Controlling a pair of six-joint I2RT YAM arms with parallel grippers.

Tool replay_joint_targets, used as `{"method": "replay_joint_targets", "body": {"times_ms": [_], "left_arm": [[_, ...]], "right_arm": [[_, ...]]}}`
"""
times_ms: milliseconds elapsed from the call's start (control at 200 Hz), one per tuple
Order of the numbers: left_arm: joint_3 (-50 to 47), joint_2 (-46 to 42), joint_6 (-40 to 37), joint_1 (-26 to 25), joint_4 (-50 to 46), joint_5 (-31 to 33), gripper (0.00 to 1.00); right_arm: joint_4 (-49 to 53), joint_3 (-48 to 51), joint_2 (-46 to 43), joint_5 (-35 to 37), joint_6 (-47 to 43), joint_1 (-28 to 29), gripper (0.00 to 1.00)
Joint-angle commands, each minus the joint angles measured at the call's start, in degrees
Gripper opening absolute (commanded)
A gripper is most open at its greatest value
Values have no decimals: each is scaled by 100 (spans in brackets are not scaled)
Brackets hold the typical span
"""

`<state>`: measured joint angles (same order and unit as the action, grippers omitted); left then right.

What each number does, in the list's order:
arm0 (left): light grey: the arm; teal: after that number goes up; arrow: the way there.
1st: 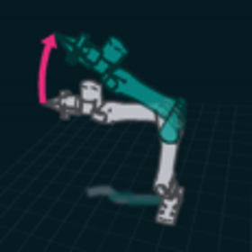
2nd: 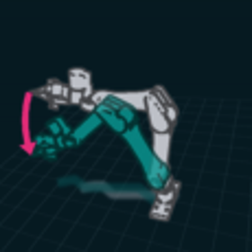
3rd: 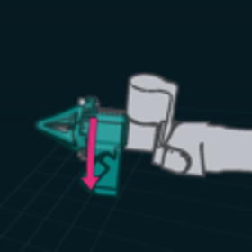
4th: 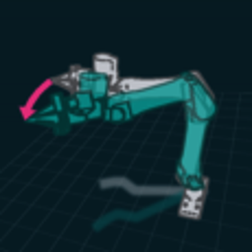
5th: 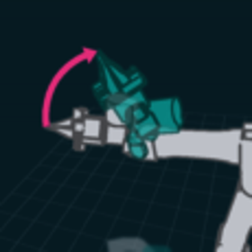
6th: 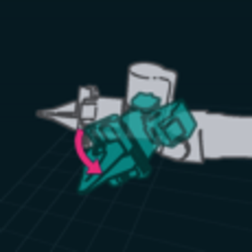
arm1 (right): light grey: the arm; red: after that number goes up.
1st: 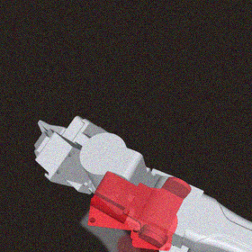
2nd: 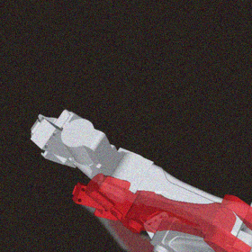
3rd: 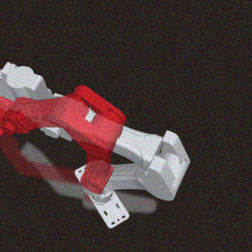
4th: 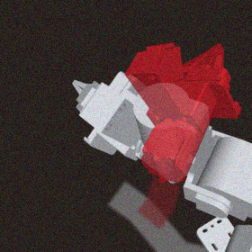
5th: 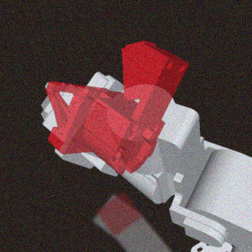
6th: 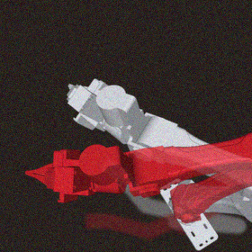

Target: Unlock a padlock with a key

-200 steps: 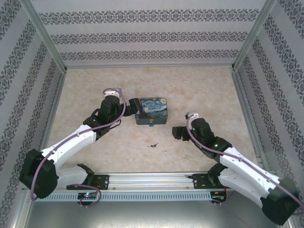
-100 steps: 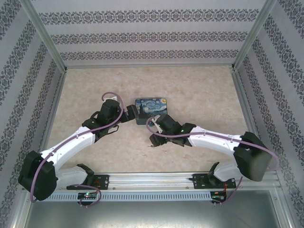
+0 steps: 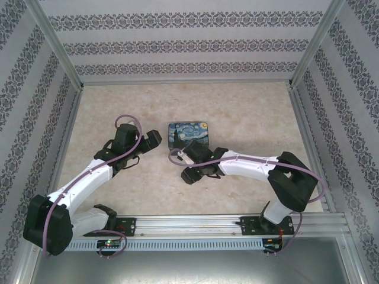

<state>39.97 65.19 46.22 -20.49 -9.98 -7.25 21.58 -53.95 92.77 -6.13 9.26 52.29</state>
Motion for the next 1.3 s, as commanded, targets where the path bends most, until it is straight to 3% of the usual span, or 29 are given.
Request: {"method": "replay_joint_targets", "body": {"times_ms": [0, 265, 1014, 1194, 1294], "left_arm": [[-52, -120, 57, 111, -145, -147, 99], [-84, -129, 63, 256, -108, -273, 99], [-122, -164, 80, 308, -99, -330, 99], [-125, -173, 103, 301, -95, -343, 99], [-136, -174, 133, 302, -75, -355, 99]], "right_arm": [[415, -292, 246, -11, -266, 70, 48], [735, -476, 583, 111, -355, 305, 43], [518, -84, 737, 201, -240, 347, 42], [479, -83, 882, 211, -195, 336, 36], [419, -35, 912, 259, -140, 343, 27]]}}
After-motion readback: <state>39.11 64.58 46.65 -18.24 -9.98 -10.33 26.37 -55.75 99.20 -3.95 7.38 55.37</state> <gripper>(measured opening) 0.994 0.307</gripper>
